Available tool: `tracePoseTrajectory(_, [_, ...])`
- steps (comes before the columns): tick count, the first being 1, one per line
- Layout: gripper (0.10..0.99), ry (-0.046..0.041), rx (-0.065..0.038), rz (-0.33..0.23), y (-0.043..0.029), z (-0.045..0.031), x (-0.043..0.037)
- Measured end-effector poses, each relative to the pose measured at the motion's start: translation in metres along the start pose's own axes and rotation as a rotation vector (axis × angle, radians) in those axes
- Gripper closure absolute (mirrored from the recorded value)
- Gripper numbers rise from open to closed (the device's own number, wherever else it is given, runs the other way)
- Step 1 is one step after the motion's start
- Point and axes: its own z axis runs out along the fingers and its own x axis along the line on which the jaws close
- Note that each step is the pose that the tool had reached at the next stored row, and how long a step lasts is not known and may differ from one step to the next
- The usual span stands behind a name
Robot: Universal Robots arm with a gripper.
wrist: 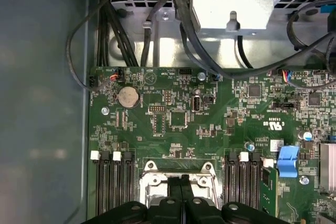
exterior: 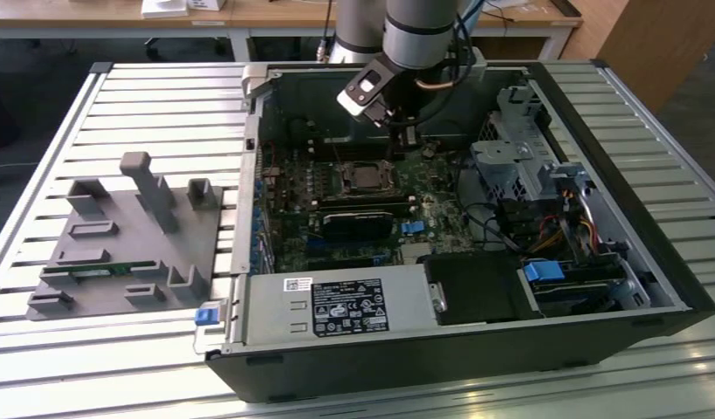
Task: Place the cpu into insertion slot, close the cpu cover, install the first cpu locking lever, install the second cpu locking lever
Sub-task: 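Close the cpu cover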
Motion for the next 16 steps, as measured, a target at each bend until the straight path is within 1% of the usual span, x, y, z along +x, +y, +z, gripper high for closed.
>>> tracePoseTrajectory(16, [0.969, -0.0001, 0.0, 0.0, -0.0057, 0.0001, -0.0002])
